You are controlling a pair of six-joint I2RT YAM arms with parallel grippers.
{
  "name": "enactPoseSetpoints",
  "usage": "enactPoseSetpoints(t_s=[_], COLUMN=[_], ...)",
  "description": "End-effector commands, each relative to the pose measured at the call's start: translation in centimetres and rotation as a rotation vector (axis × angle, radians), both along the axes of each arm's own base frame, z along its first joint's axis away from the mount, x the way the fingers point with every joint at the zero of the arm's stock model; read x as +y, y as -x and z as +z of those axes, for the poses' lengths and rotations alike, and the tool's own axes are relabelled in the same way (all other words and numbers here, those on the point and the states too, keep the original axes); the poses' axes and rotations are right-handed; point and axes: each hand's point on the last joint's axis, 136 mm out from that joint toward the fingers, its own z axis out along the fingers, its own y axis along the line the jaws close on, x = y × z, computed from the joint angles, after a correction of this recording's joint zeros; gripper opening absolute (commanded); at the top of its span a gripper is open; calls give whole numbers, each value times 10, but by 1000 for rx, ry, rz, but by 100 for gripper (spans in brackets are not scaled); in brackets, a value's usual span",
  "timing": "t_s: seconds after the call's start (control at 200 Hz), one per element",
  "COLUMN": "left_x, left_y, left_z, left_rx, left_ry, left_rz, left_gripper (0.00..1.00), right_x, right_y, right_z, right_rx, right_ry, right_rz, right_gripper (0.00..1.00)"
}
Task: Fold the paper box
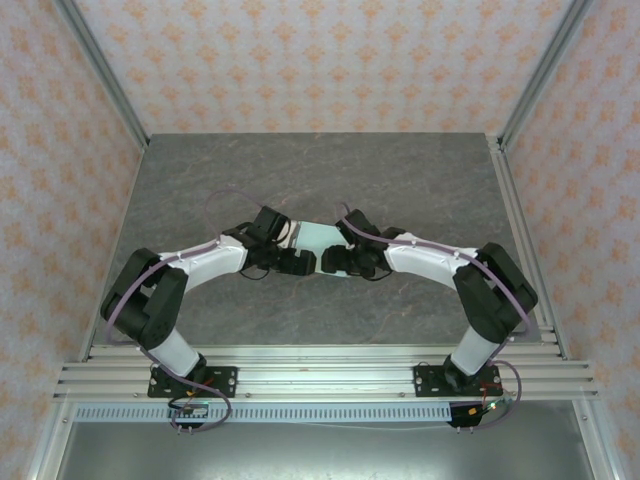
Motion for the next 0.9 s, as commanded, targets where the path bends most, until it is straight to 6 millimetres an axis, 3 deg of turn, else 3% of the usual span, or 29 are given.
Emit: enactPoseSetpoints(t_s=[0.0,0.43,0.766,0.896], left_x=[-11,-36,-33,-31], left_y=[-9,-4,-7,-10], left_z=[7,22,18,12], left_rx=[-39,-13,-18,-17], left_ry=[24,166,157,137], left_rz=[-43,-73,-41,-29], left_gripper=[95,84,77,66], right_x=[6,15,2,1], right_y=[0,-2,-7,-8], right_z=[-4,4,10,5], right_rx=[2,-5,-35,-32], right_ry=[-20,-93,-67,-66], right_rz=[-4,-21,-74,-86], right_gripper=[74,63,50,48])
